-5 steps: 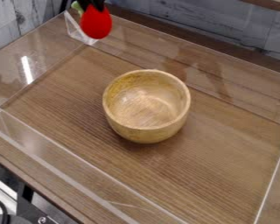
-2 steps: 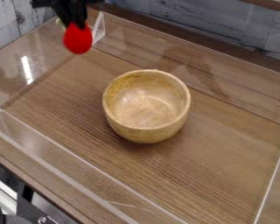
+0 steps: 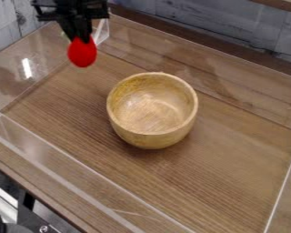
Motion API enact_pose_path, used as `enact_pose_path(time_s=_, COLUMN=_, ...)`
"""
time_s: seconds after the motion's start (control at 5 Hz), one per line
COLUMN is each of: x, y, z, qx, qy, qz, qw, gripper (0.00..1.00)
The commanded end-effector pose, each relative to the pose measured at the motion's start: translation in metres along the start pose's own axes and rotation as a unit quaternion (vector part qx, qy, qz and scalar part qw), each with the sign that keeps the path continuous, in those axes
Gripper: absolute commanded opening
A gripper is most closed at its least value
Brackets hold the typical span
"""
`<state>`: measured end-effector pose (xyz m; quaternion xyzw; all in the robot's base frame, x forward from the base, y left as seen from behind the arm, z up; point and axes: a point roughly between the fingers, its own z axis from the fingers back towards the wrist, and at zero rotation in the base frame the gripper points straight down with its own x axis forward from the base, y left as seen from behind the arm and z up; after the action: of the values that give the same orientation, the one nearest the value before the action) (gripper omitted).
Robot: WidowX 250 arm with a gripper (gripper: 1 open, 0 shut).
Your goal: Move the red fruit to the left side of the table
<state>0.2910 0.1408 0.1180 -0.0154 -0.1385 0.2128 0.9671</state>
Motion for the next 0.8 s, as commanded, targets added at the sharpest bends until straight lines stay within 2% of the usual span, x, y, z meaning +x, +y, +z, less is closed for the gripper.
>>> enact_pose_path(time_s=0.0, x=0.015, y=-0.015, z=0.006, qx=0.002, qy=-0.025, qz=-0.001, qw=0.9997, gripper=0.0)
enact_pose_path(time_s=0.2, x=0.02, y=-0.027, z=0.001, qx=-0.02, qy=-0.02, qz=-0.076, qw=0.9967, gripper=0.0)
enact_pose_path(time_s=0.4, x=0.023, y=-0.026, z=-0.008, qx=-0.032, qy=-0.017, qz=-0.138, qw=0.9898, gripper=0.0)
enact_pose_path(time_s=0.6, x=0.03, y=-0.019, z=-0.023, qx=-0.031, qy=-0.015, qz=-0.155, qw=0.9874, gripper=0.0)
